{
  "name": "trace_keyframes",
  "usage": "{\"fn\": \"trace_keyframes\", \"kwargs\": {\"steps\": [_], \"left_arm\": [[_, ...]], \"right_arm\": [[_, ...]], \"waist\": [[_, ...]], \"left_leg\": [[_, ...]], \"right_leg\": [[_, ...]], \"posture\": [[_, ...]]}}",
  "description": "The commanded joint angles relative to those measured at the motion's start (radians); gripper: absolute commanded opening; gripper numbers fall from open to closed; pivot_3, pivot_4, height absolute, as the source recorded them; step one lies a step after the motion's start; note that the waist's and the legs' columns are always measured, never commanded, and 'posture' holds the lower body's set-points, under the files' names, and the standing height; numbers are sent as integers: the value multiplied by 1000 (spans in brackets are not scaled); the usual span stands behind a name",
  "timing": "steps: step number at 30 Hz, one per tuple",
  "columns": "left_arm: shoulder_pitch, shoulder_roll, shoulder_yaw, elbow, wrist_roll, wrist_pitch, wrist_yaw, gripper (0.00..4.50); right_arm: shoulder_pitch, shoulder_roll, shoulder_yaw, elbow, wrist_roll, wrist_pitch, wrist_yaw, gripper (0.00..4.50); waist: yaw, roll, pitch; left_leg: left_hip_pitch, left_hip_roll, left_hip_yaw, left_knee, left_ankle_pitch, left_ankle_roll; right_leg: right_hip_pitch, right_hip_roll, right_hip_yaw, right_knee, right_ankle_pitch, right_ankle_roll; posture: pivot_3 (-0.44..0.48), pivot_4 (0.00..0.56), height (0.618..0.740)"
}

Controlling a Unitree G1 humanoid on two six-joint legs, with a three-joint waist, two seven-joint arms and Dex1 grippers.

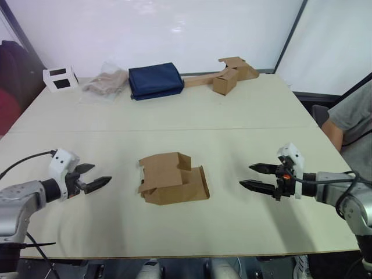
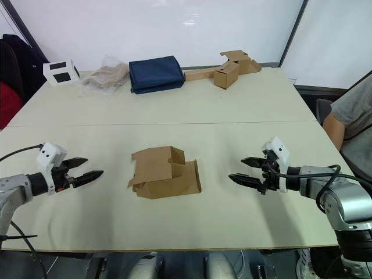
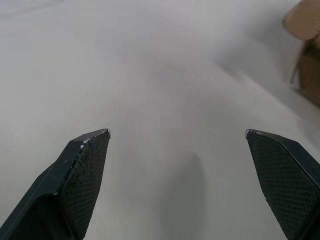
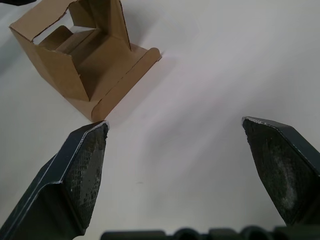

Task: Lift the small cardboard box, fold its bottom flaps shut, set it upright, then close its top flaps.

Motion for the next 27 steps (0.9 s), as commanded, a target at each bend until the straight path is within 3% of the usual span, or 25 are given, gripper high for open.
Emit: {"fn": "trace_keyframes", "kwargs": {"steps": [1, 5, 11, 15, 27], "left_arm": [[-11, 1, 17, 2, -7, -7, -2, 4472], [-9, 6, 20, 6, -53, 74, -35, 4472], [-25, 15, 77, -10, -285, 406, -115, 4472], [-74, -24, 114, 31, -491, 670, -152, 4472], [-200, -157, -10, 72, -529, 836, -104, 4472]], "right_arm": [[-15, -4, -8, -8, 2, -17, 5, 4414], [1, -9, -22, -29, 7, -13, 1, 4414], [27, -14, -45, -127, 56, 31, -7, 4414], [27, 11, -41, -325, 189, 126, -50, 4414], [-10, 40, -19, -533, 347, 229, -230, 4414]], "waist": [[0, 0, 0], [-1, 0, 0], [-2, 0, 0], [-2, 0, 0], [-1, -1, -1]], "left_leg": [[0, 0, 0, 0, 0, 0], [0, 0, 0, 0, 0, 0], [0, 0, 0, 0, 0, 0], [0, 0, 0, 0, 0, 0], [1, 0, -3, 2, 0, 0]], "right_leg": [[0, 0, 0, 0, 0, 0], [0, 0, 0, 0, 0, 0], [0, 0, 0, 1, 0, 0], [0, 0, 0, 2, 0, 0], [2, 0, -2, 2, 0, 0]], "posture": [[0, 150, 740], [0, 150, 740], [0, 150, 740], [0, 150, 740], [0, 150, 740]]}}
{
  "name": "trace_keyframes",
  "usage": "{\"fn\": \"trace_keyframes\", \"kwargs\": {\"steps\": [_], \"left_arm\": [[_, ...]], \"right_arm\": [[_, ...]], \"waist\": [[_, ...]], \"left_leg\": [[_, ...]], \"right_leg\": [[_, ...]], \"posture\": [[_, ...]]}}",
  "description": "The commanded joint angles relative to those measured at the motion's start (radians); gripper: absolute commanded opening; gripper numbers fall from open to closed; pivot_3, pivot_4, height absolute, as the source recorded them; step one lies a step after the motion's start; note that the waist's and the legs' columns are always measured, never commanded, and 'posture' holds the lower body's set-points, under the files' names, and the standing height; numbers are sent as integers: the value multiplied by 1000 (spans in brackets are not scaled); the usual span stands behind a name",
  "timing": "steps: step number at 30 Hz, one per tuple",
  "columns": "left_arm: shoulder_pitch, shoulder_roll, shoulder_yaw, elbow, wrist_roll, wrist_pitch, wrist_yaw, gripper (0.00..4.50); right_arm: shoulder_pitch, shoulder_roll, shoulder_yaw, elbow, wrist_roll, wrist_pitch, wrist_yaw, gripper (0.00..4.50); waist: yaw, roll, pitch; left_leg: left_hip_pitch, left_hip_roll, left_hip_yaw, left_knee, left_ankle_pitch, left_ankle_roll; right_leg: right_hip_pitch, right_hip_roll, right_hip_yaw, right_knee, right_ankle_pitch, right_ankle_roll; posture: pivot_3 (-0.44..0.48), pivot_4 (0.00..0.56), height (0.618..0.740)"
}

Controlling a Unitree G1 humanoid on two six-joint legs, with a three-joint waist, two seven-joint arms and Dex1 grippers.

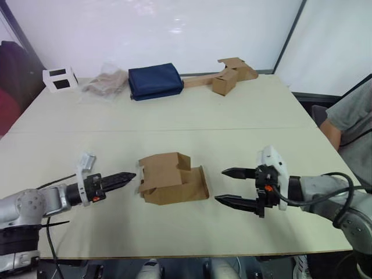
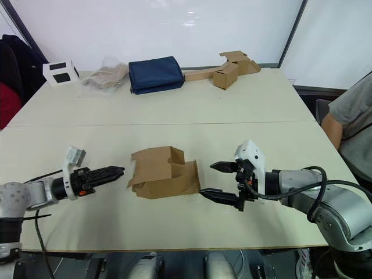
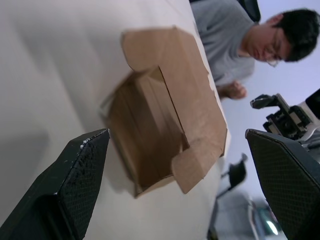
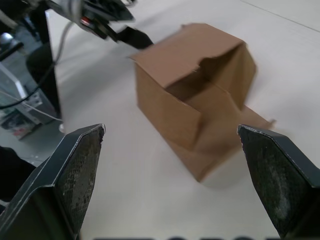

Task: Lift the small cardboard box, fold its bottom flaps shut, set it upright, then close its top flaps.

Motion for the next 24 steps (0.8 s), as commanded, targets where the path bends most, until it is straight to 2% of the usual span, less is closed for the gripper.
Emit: {"fn": "trace_keyframes", "kwargs": {"steps": [1, 16, 24], "left_arm": [[-29, -19, -30, 10, -18, 14, -18, 4472], [-261, -99, -224, 218, 97, -84, -139, 4472], [-353, -111, -274, 337, 159, -127, -222, 4472]], "right_arm": [[-18, -3, -17, -57, 65, 18, -49, 4414], [-16, -19, -20, -95, 163, 36, -174, 4414], [-16, -128, -33, -141, 200, 57, -182, 4414]], "waist": [[1, 0, 0], [2, 0, 0], [0, 0, 0]], "left_leg": [[0, 0, 0, 0, 0, 0], [0, 0, 0, 0, 0, 0], [0, 0, 0, 0, 0, 0]], "right_leg": [[0, 0, 0, 0, 0, 0], [0, 0, 0, 0, 0, 0], [0, 1, 0, 0, 0, 0]], "posture": [[0, 150, 740], [0, 150, 740], [0, 150, 740]]}}
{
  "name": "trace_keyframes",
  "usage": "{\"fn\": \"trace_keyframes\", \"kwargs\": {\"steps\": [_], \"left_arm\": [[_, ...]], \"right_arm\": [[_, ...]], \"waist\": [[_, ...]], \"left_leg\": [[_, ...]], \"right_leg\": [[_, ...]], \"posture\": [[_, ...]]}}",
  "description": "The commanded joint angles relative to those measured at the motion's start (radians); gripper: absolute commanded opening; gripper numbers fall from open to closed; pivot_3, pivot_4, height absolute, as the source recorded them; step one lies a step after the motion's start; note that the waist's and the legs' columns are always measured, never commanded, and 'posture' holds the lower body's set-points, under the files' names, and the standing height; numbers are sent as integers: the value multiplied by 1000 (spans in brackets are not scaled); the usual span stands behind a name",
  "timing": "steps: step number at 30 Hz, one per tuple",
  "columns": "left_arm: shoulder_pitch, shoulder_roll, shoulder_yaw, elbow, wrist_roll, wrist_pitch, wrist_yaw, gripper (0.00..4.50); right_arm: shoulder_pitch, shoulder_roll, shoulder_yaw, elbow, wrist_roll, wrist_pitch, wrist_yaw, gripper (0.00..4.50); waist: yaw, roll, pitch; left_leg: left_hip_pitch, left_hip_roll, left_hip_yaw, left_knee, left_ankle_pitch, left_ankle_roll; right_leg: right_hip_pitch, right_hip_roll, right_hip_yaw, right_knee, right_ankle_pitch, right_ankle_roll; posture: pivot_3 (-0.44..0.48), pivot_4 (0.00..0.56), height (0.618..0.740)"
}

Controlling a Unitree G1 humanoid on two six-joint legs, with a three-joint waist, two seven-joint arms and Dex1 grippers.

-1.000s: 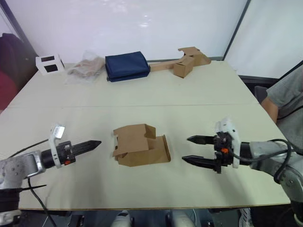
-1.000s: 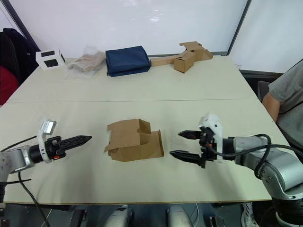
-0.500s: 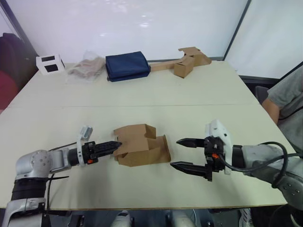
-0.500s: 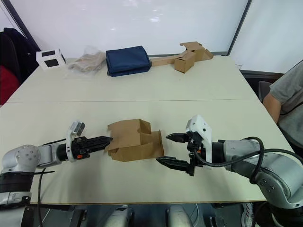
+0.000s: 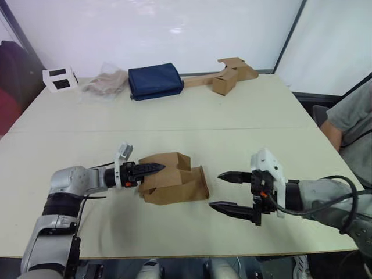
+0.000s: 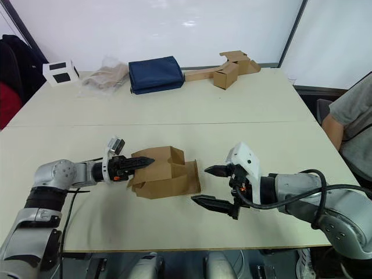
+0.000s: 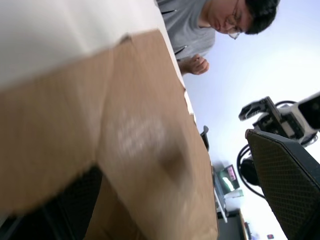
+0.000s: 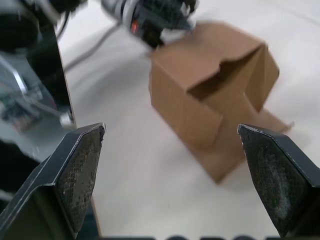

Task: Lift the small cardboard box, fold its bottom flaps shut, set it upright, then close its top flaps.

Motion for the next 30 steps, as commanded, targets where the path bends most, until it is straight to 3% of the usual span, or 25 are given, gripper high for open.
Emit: {"fn": "trace_keyframes", "kwargs": {"steps": [1, 8, 12, 21, 24, 27, 30], "left_arm": [[-35, 7, -21, 35, 29, -23, -58, 4472], [-80, -5, -67, 69, 70, -38, -127, 4472], [-90, -15, -65, 79, 80, -43, -138, 3426], [-94, -34, -38, 75, 80, -40, -130, 38], [-93, -25, -16, 52, 74, -53, -125, 38], [-161, 10, 66, 25, 78, -169, -109, 38], [-217, 26, 96, 18, 83, -229, -106, 38]], "right_arm": [[8, -42, -28, -44, 21, -12, 1, 4414], [71, -61, -23, -39, -34, -58, 16, 4414], [103, -59, -15, -49, -52, -80, 16, 4500], [106, -63, 1, -51, -51, -92, 16, 4500], [93, -49, -10, -36, -38, -98, 8, 4500], [-13, 106, -54, 97, -85, -192, -134, 4500], [-95, 192, -59, 176, -156, -241, -219, 4500]], "waist": [[1, 0, 0], [2, 0, 0], [2, 0, 0], [1, 0, 0], [2, 0, 0], [1, -1, 0], [2, -5, 1]], "left_leg": [[0, 0, 0, 0, 0, 0], [0, 0, 0, 1, 0, 0], [0, 0, 0, 1, 0, 0], [0, 0, 0, 1, 0, 0], [0, 0, 0, 1, 0, 0], [0, 0, 0, 1, 0, 0], [-1, 1, -1, 1, 1, -1]], "right_leg": [[0, 0, 0, 0, 0, 0], [0, 0, 0, 0, 0, 0], [0, 0, 0, 0, 0, 0], [0, 0, 0, 0, 0, 0], [0, 0, 0, 0, 0, 0], [0, 0, 0, 0, 0, 0], [-1, 1, 0, 1, 1, -1]], "posture": [[0, 150, 740], [0, 150, 740], [0, 150, 740], [0, 150, 740], [0, 150, 740], [0, 150, 740], [0, 150, 740]]}}
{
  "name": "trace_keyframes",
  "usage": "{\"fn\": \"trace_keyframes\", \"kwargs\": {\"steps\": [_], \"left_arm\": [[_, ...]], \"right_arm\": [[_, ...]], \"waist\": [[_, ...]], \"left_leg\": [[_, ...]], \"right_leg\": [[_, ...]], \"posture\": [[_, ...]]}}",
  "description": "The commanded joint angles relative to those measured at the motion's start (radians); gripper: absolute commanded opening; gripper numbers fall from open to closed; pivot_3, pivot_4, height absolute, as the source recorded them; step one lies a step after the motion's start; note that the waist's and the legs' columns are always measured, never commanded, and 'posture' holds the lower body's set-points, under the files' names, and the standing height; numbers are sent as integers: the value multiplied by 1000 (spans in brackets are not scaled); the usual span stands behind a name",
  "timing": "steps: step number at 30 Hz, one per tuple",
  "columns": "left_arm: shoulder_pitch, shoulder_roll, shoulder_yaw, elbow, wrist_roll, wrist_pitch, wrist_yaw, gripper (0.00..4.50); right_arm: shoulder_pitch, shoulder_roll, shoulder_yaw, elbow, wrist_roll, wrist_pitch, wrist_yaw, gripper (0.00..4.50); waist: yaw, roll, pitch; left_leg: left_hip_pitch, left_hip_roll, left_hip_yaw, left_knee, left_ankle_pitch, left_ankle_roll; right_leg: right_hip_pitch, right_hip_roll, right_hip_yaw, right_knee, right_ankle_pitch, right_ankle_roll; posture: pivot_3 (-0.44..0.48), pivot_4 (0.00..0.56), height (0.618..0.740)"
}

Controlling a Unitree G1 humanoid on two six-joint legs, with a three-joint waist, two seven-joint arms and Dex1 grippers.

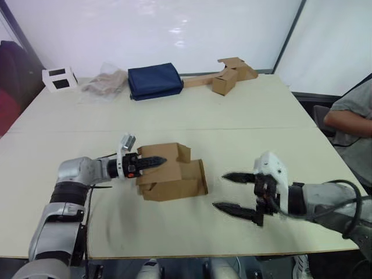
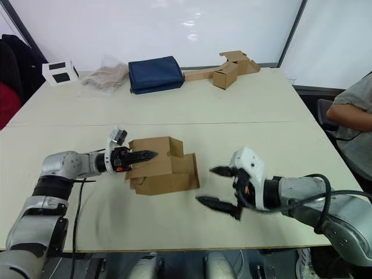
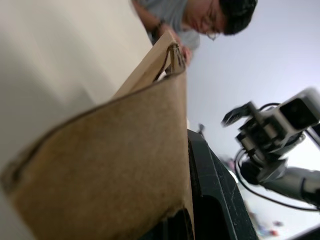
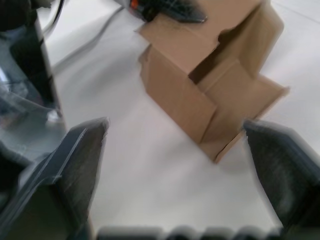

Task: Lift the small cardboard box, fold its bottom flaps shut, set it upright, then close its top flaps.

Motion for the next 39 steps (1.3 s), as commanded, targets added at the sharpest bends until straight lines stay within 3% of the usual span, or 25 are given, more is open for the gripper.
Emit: {"fn": "trace_keyframes", "kwargs": {"steps": [1, 2, 5, 9, 12, 13, 23, 39], "left_arm": [[-96, 44, 73, -53, -8, -80, -7, 38], [-138, 56, 74, -57, 3, -110, -13, 0], [-230, 82, 68, -50, 30, -176, -38, 0], [-283, 98, 44, -32, 66, -230, -78, 0], [-311, 106, 32, -28, 85, -252, -105, 0], [-317, 110, 26, -29, 91, -258, -114, 0], [-314, 96, 9, -71, 96, -253, -137, 0], [-300, 97, 19, -112, 75, -218, -138, 0]], "right_arm": [[-87, 61, -33, 81, -87, -78, -104, 4500], [-146, 104, -17, 119, -119, -104, -140, 3908], [-283, 219, 16, 202, -180, -156, -216, 2907], [-385, 317, 42, 259, -204, -188, -226, 1503], [-435, 368, 62, 285, -217, -206, -220, 179], [-454, 388, 63, 297, -220, -212, -226, 55], [-543, 492, 134, 378, -288, -237, -197, 55], [-494, 540, 209, 309, -272, -176, -117, 55]], "waist": [[4, 1, 0], [2, 1, 0], [-1, 1, 0], [-4, 2, -1], [-12, 3, -1], [-13, 3, -1], [-30, 3, 0], [-29, 3, 0]], "left_leg": [[0, 0, 0, 0, 0, 0], [0, 0, 0, -1, 0, 0], [-1, -1, 1, -2, 3, -6], [-1, 0, 1, -3, 4, -7], [-1, 0, 1, -3, 4, -7], [-1, 0, 1, -3, 4, -7], [-1, 0, 0, -3, 4, -6], [-1, 0, 0, -3, 4, -6]], "right_leg": [[0, 0, 0, 0, 0, 0], [0, 0, 0, -1, 0, 0], [-1, -1, 0, -1, 0, 0], [-3, 0, 0, 0, 0, 0], [-3, 0, 0, 1, 0, 0], [-3, 0, 0, 1, 0, 0], [-4, 0, 0, 2, 0, 0], [-5, 0, 0, 3, 0, 0]], "posture": [[0, 150, 740], [0, 150, 740], [0, 150, 740], [0, 150, 740], [0, 150, 740], [0, 150, 740], [0, 150, 740], [0, 150, 740]]}}
